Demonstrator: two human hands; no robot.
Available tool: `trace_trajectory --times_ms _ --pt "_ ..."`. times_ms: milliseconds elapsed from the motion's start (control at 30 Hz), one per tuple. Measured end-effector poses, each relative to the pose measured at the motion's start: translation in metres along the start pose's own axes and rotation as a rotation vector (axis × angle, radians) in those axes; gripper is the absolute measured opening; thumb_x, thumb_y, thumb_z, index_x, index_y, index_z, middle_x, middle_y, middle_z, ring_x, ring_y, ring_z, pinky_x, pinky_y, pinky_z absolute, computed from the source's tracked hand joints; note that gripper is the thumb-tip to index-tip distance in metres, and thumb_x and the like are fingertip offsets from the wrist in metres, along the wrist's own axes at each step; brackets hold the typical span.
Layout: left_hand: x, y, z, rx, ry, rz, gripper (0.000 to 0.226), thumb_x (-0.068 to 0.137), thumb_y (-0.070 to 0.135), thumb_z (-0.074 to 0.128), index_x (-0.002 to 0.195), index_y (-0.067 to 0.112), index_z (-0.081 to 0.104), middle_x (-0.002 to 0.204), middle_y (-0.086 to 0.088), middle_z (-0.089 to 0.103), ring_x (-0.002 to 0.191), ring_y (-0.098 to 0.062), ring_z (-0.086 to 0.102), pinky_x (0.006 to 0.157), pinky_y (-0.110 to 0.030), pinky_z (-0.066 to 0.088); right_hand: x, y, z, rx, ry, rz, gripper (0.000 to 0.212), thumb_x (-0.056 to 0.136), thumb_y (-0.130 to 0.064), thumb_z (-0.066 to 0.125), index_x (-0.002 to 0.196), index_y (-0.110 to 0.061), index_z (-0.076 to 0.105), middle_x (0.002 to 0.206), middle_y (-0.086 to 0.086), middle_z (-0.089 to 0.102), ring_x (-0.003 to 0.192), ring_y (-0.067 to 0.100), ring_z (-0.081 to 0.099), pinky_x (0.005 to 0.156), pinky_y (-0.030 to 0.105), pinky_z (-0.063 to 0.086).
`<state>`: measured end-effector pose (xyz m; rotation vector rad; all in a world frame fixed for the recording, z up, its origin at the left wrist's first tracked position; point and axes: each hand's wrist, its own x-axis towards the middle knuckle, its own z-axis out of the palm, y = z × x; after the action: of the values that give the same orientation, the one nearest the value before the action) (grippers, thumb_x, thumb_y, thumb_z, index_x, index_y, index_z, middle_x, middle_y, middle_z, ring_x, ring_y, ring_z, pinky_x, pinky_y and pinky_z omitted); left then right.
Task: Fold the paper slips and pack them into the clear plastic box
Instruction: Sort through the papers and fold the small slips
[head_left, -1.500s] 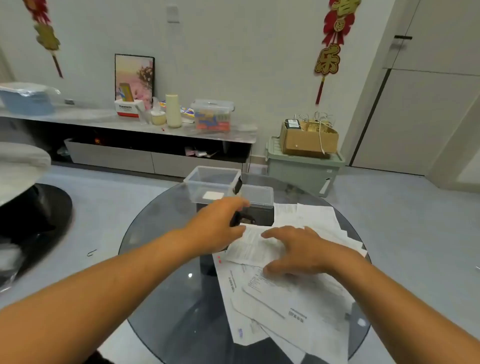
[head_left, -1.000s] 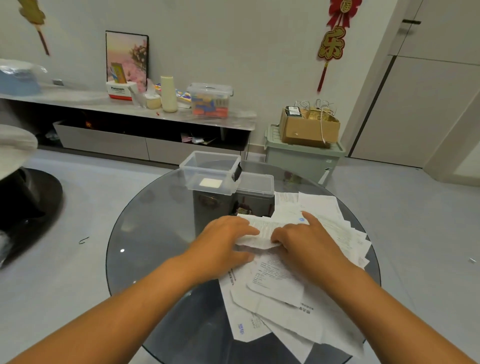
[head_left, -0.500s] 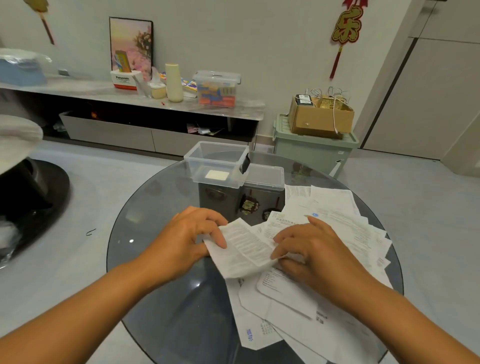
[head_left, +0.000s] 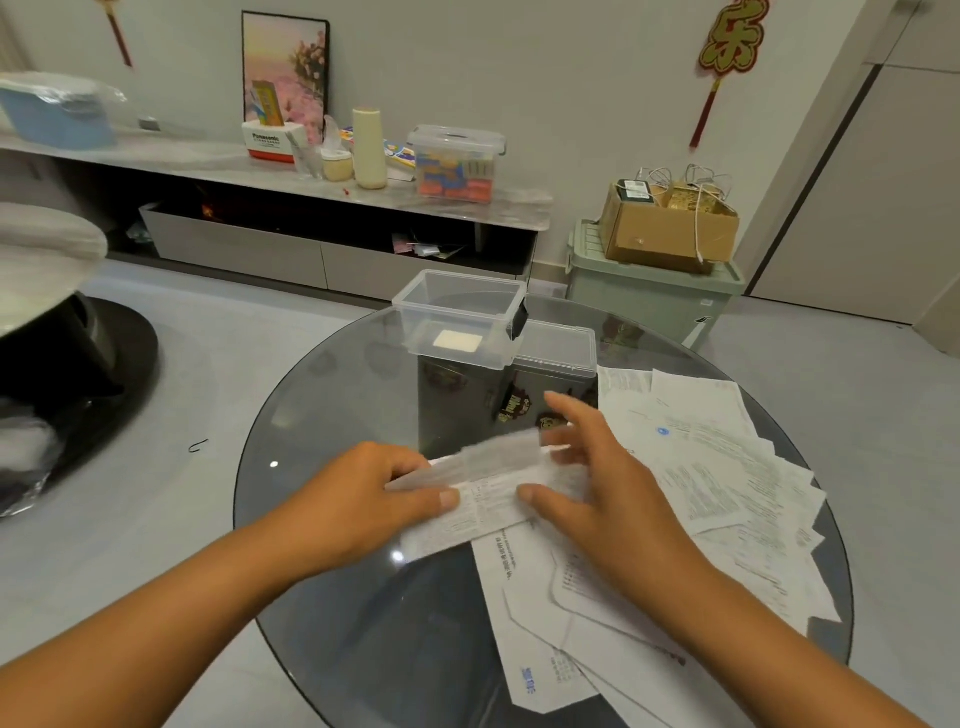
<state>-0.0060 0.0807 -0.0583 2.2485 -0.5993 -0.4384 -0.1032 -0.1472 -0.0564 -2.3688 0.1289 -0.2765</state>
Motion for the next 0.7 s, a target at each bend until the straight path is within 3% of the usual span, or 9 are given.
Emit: trace_trajectory --times_ms 33,67,167,233,300,400,467,567,700 --pt "0.002 -0.002 0.000 -0.024 0.023 -0.010 0.010 0.085 0.038 0.079 0.082 0.035 0.070 0.077 0.016 0.070 0.068 0.000 0.065 0.057 -0.012 0.046 0.001 -0.001 0.005 -0.096 0.025 -0.032 0.081 0.089 -0.034 0.079 0.149 -0.052 0.029 0.143 -0.024 0.049 0.130 -0.001 0.047 0.111 0.031 0.042" --pt "0.004 -0.004 0.000 -0.042 0.048 -0.018 0.021 0.083 0.033 0.082 0.096 0.036 0.066 0.086 0.014 0.071 0.075 -0.001 0.068 0.061 -0.013 0.048 0.001 0.000 0.010 -0.197 0.042 -0.108 0.080 0.089 -0.033 0.079 0.151 -0.047 0.031 0.150 -0.018 0.044 0.136 0.006 0.044 0.115 0.036 0.040" --pt "0.008 -0.011 0.001 -0.091 0.086 -0.070 0.072 0.077 0.023 0.087 0.128 0.045 0.040 0.103 0.008 0.063 0.084 -0.006 0.067 0.068 -0.012 0.048 -0.002 0.000 0.023 -0.389 -0.015 -0.368 0.041 0.091 -0.038 0.071 0.132 -0.032 0.063 0.144 -0.004 0.054 0.132 0.020 0.050 0.113 0.042 0.039" --pt "0.009 -0.012 0.002 -0.007 0.134 -0.045 0.089 0.076 0.022 0.088 0.140 0.049 0.031 0.115 0.011 0.056 0.094 -0.008 0.062 0.079 -0.020 0.050 -0.004 -0.004 0.027 -0.441 -0.120 -0.361 0.042 0.094 -0.056 0.051 0.124 -0.033 0.069 0.140 -0.007 0.058 0.131 0.015 0.049 0.122 0.034 0.017" --pt "0.008 -0.013 0.002 0.173 0.204 0.053 0.087 0.077 0.032 0.086 0.142 0.050 0.032 0.129 0.018 0.044 0.115 -0.006 0.051 0.093 -0.028 0.047 -0.006 -0.004 0.030 -0.452 -0.226 -0.290 0.059 0.094 -0.068 0.038 0.137 -0.036 0.061 0.148 -0.014 0.051 0.140 0.009 0.040 0.123 0.029 -0.007" --pt "0.005 -0.010 -0.002 0.325 0.124 0.242 0.068 0.077 0.063 0.074 0.137 0.048 0.045 0.141 0.028 0.032 0.133 0.002 0.030 0.111 -0.032 0.036 -0.002 -0.004 0.026 -0.497 -0.254 -0.314 0.067 0.091 -0.075 0.036 0.142 -0.036 0.055 0.148 -0.014 0.051 0.141 0.008 0.042 0.122 0.032 -0.014" --pt "0.002 -0.008 -0.001 0.450 -0.036 0.255 0.082 0.073 0.084 0.059 0.145 0.046 0.041 0.150 0.028 0.026 0.138 0.003 0.024 0.115 -0.029 0.026 0.002 -0.004 0.025 -0.526 -0.255 -0.304 0.073 0.088 -0.077 0.029 0.143 -0.037 0.053 0.149 -0.015 0.051 0.141 0.006 0.041 0.123 0.033 -0.016" --pt "0.002 -0.006 -0.003 0.673 -0.058 0.335 0.076 0.084 0.077 0.049 0.150 0.041 0.037 0.153 0.022 0.031 0.137 -0.004 0.031 0.112 -0.027 0.028 0.007 -0.004 0.023 -0.541 -0.240 -0.283 0.072 0.088 -0.077 0.031 0.144 -0.037 0.052 0.151 -0.014 0.051 0.142 0.005 0.041 0.126 0.038 -0.013" --pt "0.013 -0.004 -0.001 0.779 0.052 0.548 0.051 0.084 0.049 0.032 0.121 0.035 0.065 0.119 0.014 0.063 0.096 -0.015 0.062 0.082 -0.030 0.046 0.007 0.001 0.025 -0.529 -0.215 -0.247 0.060 0.093 -0.068 0.042 0.143 -0.036 0.052 0.151 -0.011 0.047 0.142 0.008 0.037 0.127 0.039 -0.008"
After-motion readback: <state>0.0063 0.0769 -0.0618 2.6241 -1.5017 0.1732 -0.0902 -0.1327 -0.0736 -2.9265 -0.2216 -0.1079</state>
